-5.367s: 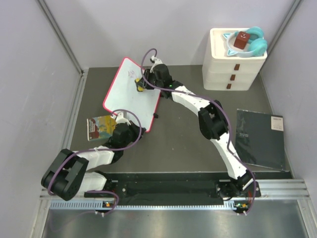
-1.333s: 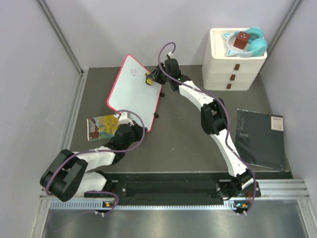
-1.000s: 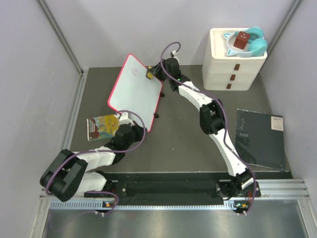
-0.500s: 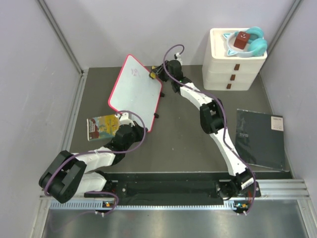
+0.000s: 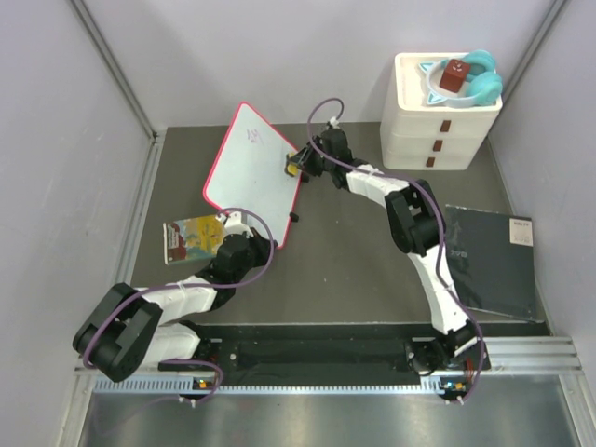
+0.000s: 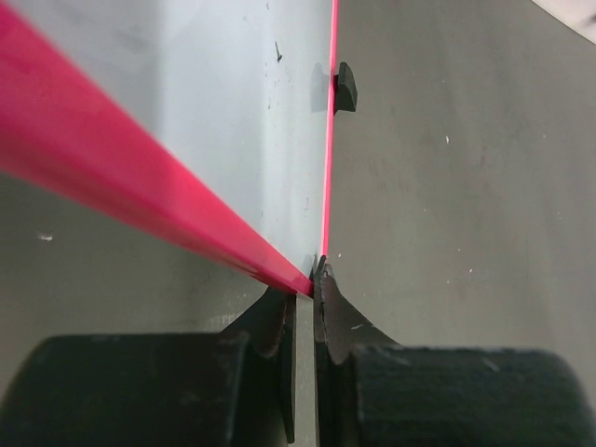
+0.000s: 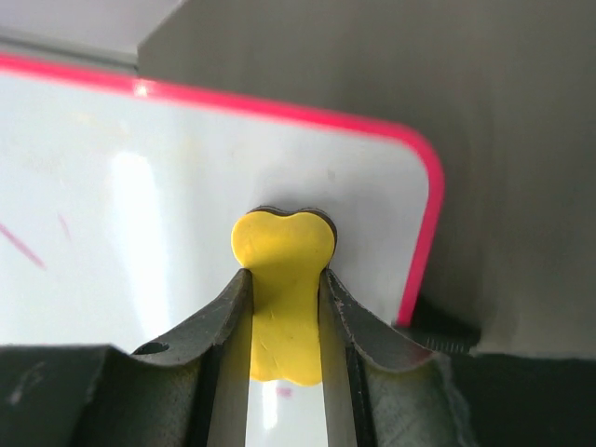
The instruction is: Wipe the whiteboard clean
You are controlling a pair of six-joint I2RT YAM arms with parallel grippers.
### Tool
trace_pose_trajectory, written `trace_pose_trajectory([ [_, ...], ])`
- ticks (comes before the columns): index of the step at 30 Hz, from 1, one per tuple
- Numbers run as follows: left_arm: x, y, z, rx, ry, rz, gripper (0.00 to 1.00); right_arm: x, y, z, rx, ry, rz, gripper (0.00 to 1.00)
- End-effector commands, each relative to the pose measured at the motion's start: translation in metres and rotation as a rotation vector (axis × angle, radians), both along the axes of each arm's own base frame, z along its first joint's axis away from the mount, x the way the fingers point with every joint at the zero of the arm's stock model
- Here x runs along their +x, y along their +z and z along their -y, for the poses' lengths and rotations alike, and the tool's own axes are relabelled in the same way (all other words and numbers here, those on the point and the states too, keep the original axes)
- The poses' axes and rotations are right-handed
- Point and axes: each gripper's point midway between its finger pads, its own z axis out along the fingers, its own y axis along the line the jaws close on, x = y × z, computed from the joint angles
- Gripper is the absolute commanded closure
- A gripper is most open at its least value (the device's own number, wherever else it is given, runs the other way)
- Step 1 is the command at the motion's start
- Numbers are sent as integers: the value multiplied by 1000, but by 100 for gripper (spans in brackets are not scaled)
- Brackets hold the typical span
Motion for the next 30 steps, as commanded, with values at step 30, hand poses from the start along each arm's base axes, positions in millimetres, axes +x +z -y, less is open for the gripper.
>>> trace_pose_trajectory([
  [30, -57, -54, 7, 143, -231, -195, 100, -54, -15, -2, -155, 146, -14, 100],
])
